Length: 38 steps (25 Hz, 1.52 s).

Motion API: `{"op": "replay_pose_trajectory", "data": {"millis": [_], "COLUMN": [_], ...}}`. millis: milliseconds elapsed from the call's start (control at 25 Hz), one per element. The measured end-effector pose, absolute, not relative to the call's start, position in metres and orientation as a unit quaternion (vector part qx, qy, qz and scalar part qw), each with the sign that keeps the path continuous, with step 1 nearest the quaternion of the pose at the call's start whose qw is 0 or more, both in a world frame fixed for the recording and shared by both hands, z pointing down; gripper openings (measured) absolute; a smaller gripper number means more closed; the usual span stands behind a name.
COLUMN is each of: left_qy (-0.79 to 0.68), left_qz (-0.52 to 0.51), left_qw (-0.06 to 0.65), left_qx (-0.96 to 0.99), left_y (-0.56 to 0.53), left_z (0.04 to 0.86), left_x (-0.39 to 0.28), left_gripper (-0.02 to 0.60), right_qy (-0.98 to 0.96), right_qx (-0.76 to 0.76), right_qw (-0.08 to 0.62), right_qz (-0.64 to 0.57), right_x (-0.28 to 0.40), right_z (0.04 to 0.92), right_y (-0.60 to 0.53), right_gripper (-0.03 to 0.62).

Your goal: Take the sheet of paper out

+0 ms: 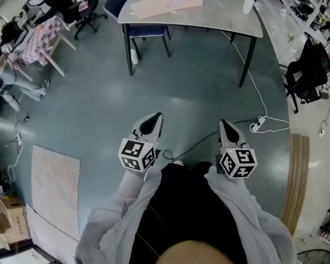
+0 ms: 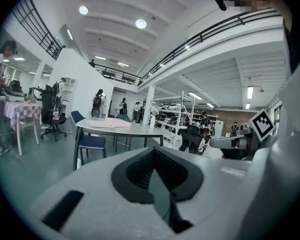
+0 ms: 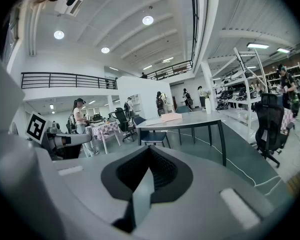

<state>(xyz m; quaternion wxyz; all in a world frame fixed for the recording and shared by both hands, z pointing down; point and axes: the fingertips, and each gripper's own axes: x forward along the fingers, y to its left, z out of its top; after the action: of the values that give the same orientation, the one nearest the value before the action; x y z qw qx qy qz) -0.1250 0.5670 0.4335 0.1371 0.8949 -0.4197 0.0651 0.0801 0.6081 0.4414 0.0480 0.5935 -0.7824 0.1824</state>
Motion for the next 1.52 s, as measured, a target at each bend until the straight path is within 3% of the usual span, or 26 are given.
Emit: {"op": "replay_pose_trajectory", "data": {"millis": [640, 720, 960, 1160, 1320, 1520], "left_qy": [-0.386, -0.382, -0.387, -0.403, -0.413, -0.408], "left_qz": [0.066, 0.065, 0.07, 0.056, 0.05, 0.057], "left_qw": [0.116, 0.115, 0.134, 0.16, 0.171, 0.173], "left_qx": [0.913, 0.915, 0.909, 0.899, 0.893, 0.895], "left_y": [0.586, 0.586, 0.588, 0.581, 0.567, 0.54], "left_z": [0.419, 0.421, 0.43, 0.438, 0.444, 0.446], "left_x": [-0.111, -0.109, -0.108, -0.117, -0.121, -0.117], "left_gripper": [0.013, 0.125, 0.359, 0.509, 0.588, 0.6], "right_qy": [-0.768, -0.77, -0.774, -0.779, -0.784, -0.789], "right_qx": [0.607, 0.604, 0.596, 0.587, 0.579, 0.573], "right_qw": [0.043, 0.046, 0.051, 0.056, 0.057, 0.056], "right_qz": [0.2, 0.202, 0.207, 0.213, 0.214, 0.215], "right_x": [0.072, 0.07, 0.066, 0.061, 0.058, 0.057], "right_z": [0.441, 0.443, 0.449, 0.455, 0.458, 0.457], "right_y": [0.63, 0.632, 0.635, 0.628, 0.613, 0.581], "right_gripper": [0.009, 0.009, 0.009, 0.009, 0.009, 0.009]}}
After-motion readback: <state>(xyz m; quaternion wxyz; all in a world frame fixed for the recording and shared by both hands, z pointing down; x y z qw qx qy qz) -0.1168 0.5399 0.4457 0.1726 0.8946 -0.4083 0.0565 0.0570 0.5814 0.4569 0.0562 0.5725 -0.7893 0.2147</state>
